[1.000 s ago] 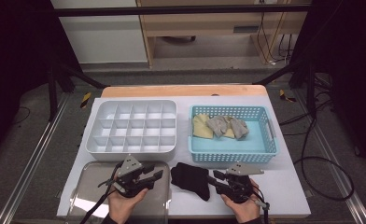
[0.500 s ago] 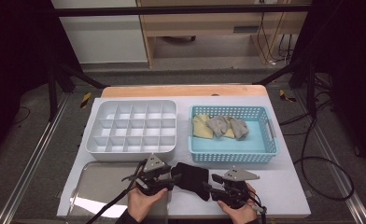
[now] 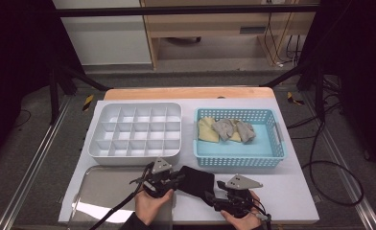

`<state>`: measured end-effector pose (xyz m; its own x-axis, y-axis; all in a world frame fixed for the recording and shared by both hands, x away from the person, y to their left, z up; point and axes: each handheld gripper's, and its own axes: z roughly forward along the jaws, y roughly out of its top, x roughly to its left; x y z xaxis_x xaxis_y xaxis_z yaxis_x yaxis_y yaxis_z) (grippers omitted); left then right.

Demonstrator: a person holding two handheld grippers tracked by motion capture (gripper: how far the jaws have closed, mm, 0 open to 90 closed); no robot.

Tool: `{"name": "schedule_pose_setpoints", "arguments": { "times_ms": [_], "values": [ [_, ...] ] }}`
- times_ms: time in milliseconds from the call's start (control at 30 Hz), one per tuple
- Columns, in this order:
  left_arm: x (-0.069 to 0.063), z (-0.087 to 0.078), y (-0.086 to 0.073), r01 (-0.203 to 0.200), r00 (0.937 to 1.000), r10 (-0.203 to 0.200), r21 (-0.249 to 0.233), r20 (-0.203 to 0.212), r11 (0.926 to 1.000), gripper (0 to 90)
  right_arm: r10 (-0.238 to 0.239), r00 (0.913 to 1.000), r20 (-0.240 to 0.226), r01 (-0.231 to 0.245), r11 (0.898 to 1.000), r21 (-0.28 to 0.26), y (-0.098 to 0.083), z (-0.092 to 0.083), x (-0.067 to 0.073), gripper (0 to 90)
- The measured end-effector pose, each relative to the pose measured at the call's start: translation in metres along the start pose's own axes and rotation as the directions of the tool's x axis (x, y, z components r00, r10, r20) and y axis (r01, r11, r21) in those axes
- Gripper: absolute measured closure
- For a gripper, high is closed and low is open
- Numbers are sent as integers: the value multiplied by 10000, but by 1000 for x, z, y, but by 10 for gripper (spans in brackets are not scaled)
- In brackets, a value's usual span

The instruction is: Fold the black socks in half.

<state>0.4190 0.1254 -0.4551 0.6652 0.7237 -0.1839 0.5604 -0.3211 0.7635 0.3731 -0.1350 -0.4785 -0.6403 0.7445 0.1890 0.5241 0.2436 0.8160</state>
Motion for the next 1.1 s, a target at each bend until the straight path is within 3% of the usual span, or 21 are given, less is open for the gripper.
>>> {"name": "schedule_pose_setpoints", "arguments": {
  "times_ms": [100,200,300,433,600,700,800,967,1100],
  "values": [
    [-3,-3,3,-29,9992,41,-309,391,9995,785,-151,9999,-44,152,9996,237,-2,5,3,376],
    [-6,-4,5,-103,9984,132,-541,541,9985,791,-92,9999,84,88,9992,393,-5,4,-1,444],
    [-4,1,5,-3,9977,33,-438,676,9990,791,-74,9993,368,56,9987,513,-7,-2,-5,497],
    [-1,12,-1,37,9982,-41,69,600,10000,784,140,9983,568,-182,9971,738,-9,-8,-11,512],
    [-3,12,-2,-119,9985,112,137,529,9998,779,84,9994,346,-85,10000,28,0,-14,-10,566],
    [-4,11,-2,-156,9987,148,169,485,9997,771,-79,9998,179,85,9995,-317,8,-11,-8,665],
    [-6,10,-3,-172,9982,160,201,579,9997,769,-44,9992,-391,23,9986,-538,15,1,-7,781],
    [-7,4,-5,-73,9977,55,254,680,9997,779,-355,9985,-428,367,9989,280,10,14,-6,896],
    [-6,7,-7,-64,9992,46,475,394,9989,773,-402,9984,-390,423,9976,551,2,13,-10,900]
  ]
}}
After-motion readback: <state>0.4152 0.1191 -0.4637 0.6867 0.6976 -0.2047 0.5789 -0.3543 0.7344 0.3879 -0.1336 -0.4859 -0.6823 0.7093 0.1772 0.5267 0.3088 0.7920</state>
